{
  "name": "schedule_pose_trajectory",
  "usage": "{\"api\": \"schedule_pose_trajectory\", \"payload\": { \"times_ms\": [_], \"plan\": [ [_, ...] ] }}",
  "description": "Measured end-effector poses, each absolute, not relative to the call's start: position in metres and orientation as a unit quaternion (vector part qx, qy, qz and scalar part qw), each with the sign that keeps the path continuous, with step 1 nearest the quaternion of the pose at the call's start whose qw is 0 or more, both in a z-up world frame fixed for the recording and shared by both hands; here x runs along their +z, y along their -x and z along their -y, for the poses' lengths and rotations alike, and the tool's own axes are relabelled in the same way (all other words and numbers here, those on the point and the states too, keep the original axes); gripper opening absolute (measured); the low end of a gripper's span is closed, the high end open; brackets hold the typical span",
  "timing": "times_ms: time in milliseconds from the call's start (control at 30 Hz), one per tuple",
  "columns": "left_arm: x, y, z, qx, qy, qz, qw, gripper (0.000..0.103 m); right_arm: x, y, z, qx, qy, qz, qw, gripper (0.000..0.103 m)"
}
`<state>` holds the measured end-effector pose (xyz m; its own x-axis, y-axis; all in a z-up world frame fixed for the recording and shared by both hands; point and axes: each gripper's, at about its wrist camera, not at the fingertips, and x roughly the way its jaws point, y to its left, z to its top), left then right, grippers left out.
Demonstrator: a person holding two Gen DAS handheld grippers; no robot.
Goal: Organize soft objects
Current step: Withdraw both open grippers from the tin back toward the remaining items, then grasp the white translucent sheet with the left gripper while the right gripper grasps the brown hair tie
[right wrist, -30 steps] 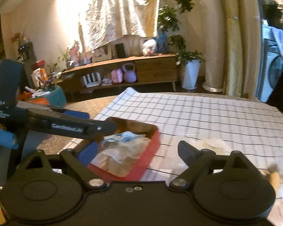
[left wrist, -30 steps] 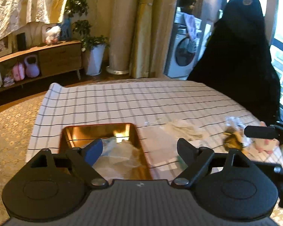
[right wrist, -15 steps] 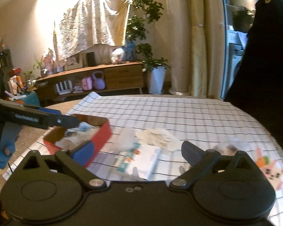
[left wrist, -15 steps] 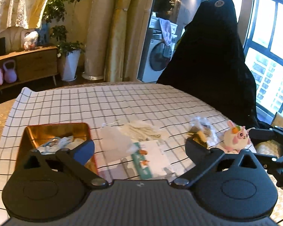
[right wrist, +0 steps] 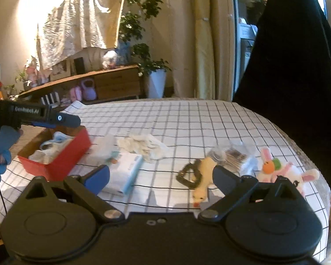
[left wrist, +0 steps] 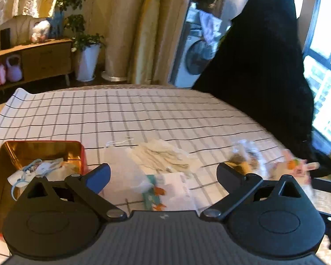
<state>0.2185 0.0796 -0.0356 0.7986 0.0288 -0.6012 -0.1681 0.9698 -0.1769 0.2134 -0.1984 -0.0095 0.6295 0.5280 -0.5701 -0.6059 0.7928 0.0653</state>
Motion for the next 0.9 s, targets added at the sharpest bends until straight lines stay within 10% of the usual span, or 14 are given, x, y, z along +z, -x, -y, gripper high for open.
{"api": "schedule_pose_trajectory", "payload": {
  "times_ms": [700,900],
  "plan": [
    [-0.109,-0.297,-0.086,0.128,0.083,-0.367,0.917,0.101,-0.065,-0.285,0.174,0.305,0.118,-0.344,0.880,0.078],
    [-0.118,-0.306,-0.086,0.149,0.081,-0.373,0.912,0.087,-0.075,-0.301,0.163,0.294,0.139,-0.344,0.881,0.067]
  ]
}}
